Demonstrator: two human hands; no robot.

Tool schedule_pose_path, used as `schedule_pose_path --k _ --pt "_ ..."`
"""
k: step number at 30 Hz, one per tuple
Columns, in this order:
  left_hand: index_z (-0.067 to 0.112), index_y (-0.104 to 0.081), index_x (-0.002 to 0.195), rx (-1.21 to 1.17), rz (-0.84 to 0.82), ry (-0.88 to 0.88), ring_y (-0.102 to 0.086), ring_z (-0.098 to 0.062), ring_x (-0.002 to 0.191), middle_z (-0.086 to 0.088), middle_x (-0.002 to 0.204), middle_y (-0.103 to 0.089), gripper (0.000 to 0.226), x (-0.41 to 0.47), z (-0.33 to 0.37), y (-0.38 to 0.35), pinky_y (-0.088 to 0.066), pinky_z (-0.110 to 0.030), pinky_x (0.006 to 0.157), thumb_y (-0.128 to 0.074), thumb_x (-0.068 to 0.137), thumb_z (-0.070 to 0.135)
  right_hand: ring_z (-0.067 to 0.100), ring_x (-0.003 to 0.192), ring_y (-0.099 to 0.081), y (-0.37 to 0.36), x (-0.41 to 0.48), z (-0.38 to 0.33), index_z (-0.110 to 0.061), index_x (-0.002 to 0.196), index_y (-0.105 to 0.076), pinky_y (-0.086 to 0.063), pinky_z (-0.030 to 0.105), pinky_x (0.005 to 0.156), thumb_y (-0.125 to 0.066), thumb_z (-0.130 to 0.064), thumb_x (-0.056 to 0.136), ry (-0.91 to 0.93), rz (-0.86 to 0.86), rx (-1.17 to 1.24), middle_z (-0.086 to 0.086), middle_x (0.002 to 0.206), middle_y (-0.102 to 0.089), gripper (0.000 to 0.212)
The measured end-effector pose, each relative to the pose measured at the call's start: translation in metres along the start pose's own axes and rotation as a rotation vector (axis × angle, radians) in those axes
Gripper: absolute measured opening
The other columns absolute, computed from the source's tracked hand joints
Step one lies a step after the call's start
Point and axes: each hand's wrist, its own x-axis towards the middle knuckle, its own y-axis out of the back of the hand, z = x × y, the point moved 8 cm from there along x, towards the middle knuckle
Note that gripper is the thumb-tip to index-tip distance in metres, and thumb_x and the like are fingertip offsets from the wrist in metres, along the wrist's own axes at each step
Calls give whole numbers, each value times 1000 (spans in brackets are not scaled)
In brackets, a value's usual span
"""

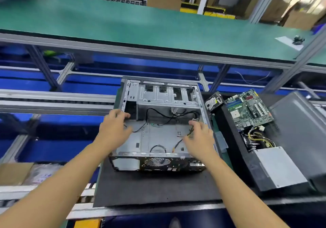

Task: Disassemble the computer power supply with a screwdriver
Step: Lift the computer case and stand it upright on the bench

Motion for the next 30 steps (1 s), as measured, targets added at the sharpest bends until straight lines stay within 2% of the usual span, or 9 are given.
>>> schedule_pose_path --k 2,4,7,10,12,15,21,24,30 --pt "31 -39 148 235 -37 74 -21 -35 146 -9 163 -14 59 8 -8 -5 -29 -47 113 -61 93 36 36 146 -12 -2 5 11 -22 155 -18 -19 47 115 -56 -37 92 -120 13 -283 14 161 -8 75" --pt "40 -25 153 297 -60 87 -5 -38 150 -5 166 8 67 15 -8 -14 -27 -51 115 -58 94 38 37 147 -7 -8 10 15 -21 157 -2 -19 52 114 -54 -44 92 -148 27 -426 16 163 4 87" --pt "42 -11 156 253 -21 110 -17 -42 145 -5 165 15 76 26 -8 -23 -43 -48 99 -54 96 24 38 145 -16 -7 23 18 -18 157 6 -28 51 110 -54 -39 93 -195 99 -498 16 163 3 90" --pt "41 4 157 160 -60 186 -57 -33 99 -10 164 3 84 35 -15 -28 -45 -35 65 -46 98 10 35 131 -39 3 32 33 -9 156 5 -47 42 94 -50 -21 95 -269 119 -439 17 158 -17 83" --pt "30 2 159 135 -46 184 -54 -26 76 -14 157 -19 80 40 -19 -32 -39 -32 58 -43 98 4 31 125 -46 3 35 39 -2 155 3 -53 36 86 -47 -14 96 -222 154 -494 17 151 -28 78" --pt "10 -3 159 146 8 199 -52 -23 74 -13 138 -37 76 42 -22 -31 -39 -30 59 -47 98 2 27 121 -52 3 45 41 3 153 0 -55 30 81 -44 -11 98 -156 171 -570 20 148 -33 72" --pt "17 0 160 46 71 248 -57 -30 74 -14 124 -50 81 38 -16 -30 -43 -36 59 -48 97 1 28 121 -52 4 63 44 4 153 -1 -55 31 83 -48 -8 96 -99 151 -591 22 146 -34 75" --pt "12 -3 158 -90 123 400 -55 -28 66 -17 98 -60 77 35 -23 -29 -40 -35 52 -47 96 1 28 122 -53 8 77 42 5 153 -2 -55 32 86 -49 -10 96 -59 149 -580 23 148 -33 75" --pt "2 -35 132 -156 133 533 -53 -30 72 -13 89 -53 37 18 -15 -33 -38 -35 56 -44 96 -1 29 119 -54 14 119 39 0 153 -8 -55 35 82 -44 -7 98 69 131 -558 19 145 -36 66"
